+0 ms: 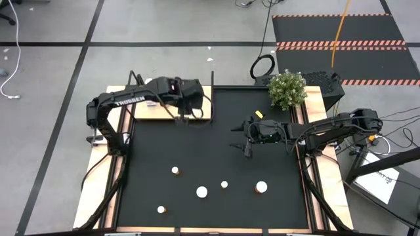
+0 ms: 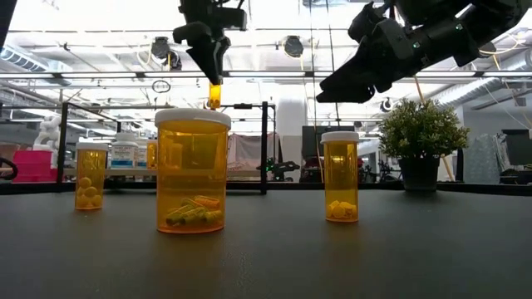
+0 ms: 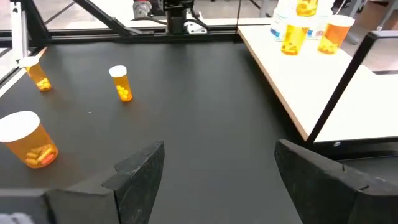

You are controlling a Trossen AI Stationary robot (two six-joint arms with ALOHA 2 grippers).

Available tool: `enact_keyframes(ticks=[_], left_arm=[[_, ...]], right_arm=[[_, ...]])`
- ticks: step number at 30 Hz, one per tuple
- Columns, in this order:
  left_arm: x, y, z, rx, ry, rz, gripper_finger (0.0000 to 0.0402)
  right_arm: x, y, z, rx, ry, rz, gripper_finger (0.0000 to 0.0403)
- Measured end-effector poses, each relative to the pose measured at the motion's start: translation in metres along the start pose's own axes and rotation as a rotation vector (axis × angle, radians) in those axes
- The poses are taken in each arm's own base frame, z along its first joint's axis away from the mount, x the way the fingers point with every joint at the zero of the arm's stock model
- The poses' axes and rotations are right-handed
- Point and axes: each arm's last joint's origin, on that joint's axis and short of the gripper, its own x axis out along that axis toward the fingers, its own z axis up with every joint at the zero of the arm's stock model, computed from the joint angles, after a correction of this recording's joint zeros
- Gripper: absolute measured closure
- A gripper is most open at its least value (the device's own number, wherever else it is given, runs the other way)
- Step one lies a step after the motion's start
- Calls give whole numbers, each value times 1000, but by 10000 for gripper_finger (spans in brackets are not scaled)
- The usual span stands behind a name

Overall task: Pick and place medicine bottles onto shelf by color
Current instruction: Put the small orange pill bottle on the shelf

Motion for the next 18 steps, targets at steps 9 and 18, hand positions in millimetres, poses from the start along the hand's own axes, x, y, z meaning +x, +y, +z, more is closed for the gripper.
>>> enact_keyframes(ticks=[9, 18], left_arm=[[5, 47, -29, -95, 44, 21, 273], [15, 101, -66, -266, -42, 10, 273]], right_arm=[[0, -7, 0, -9, 0, -24, 101], [0, -10, 0, -6, 7, -34, 101]])
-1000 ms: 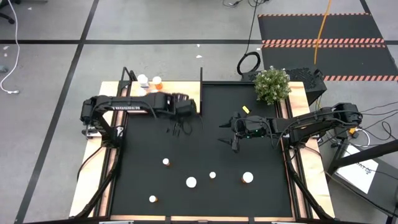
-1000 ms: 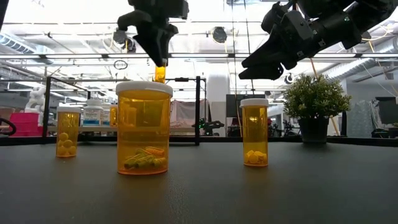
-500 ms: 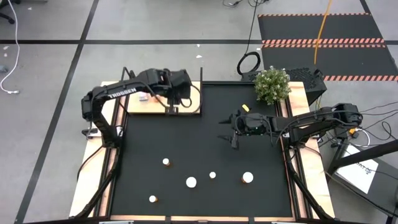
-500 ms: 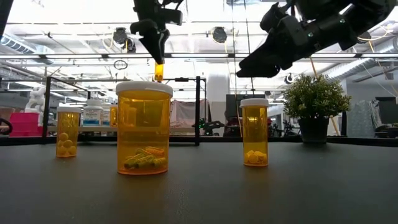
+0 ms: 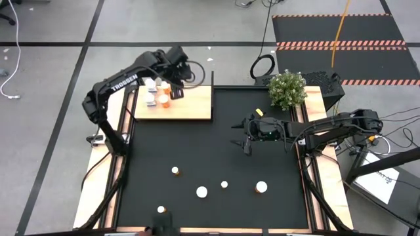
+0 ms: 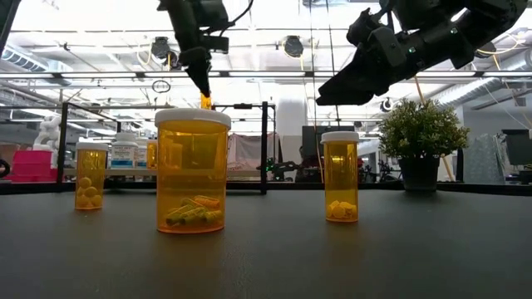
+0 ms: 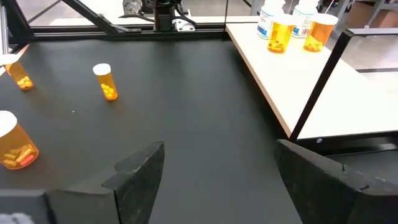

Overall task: Pick and place medicine bottles onto shelf by color
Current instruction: Put the small orange pill bottle on the shelf

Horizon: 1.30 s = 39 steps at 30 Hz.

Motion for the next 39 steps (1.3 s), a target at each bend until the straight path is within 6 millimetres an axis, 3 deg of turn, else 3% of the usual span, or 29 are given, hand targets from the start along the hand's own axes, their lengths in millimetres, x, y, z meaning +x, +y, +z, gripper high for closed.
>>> enact_keyframes(ticks=[4, 11, 22, 33, 39], left_arm=[[4, 19, -10, -62, 0, 8, 273], [26, 32, -16, -112, 52, -8, 273], [59, 37, -17, -248, 126, -28, 273], [97, 35, -43, -399, 207, 23, 273], [107, 32, -43, -387, 170, 32, 273]], right_arm=[[0, 0, 0, -3, 0, 0, 101], [0, 0, 0, -3, 0, 0, 101], [0, 0, -1, -1, 9, 0, 101], [0, 0, -2, 14, 21, 1, 101], [0, 0, -2, 14, 20, 0, 101]])
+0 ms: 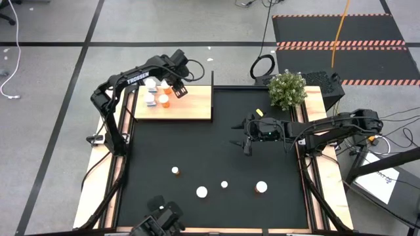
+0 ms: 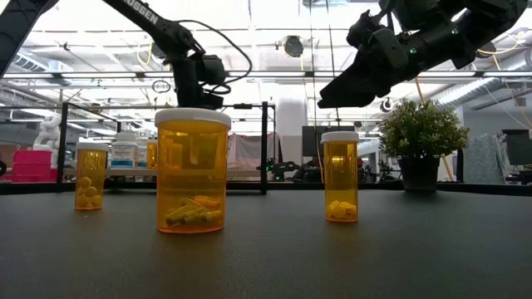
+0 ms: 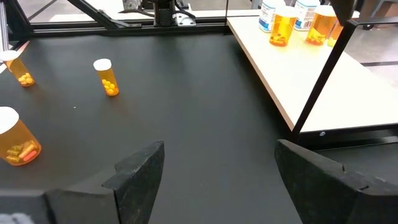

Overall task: Pick and place medicine bottles onto shelf by color
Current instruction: Put the small orange pill bottle on the shelf

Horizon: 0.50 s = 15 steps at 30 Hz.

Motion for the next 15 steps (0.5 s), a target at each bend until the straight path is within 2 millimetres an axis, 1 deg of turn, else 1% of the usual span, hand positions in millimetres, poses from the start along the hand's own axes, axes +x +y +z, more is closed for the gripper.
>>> enact_keyframes(ticks=[3, 11, 15], left_arm=[[4, 0, 0, 12, -17, 7, 273], [15, -4, -8, 30, 17, -4, 273], [16, -4, -9, 38, 19, -4, 273]], right_arm=[[0, 0, 0, 0, 0, 0, 101], [0, 0, 0, 7, 0, -1, 101], [0, 0, 0, 6, 0, -1, 101]])
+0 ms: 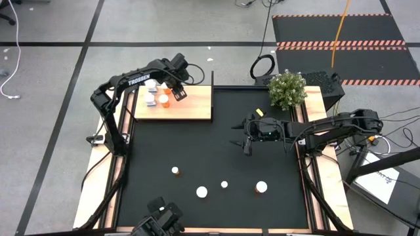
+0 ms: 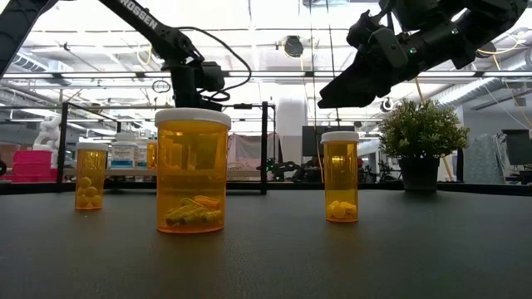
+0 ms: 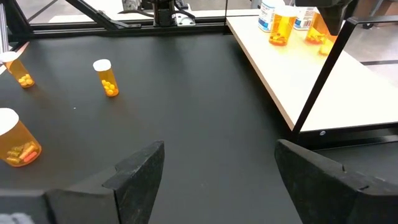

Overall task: Pick and place medicine bottles onto shelf by color
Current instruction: Put the small orange pill bottle on the shelf, then put the small orange pill bottle aligned with the other small orange pill bottle on the shelf

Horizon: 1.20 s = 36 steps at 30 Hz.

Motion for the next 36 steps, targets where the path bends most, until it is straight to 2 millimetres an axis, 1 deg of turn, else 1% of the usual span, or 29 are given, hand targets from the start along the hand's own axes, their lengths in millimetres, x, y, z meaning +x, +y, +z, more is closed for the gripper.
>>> enact_keyframes(ticks=[11, 19, 24, 29, 36], left_arm=[[0, 1, 4, 2, -41, 14, 267], [0, 1, 4, 3, -32, 33, 207], [-2, 0, 4, 9, -26, 68, 185], [-20, -7, 5, 25, -71, 75, 181], [-61, -26, 3, 45, -160, 76, 181]], right_arm=[[0, 0, 0, 0, 0, -1, 101], [0, 0, 0, 0, 0, -1, 101], [0, 0, 0, 0, 0, -1, 101], [0, 0, 0, 0, 0, -1, 101], [0, 0, 0, 1, 0, -1, 101]])
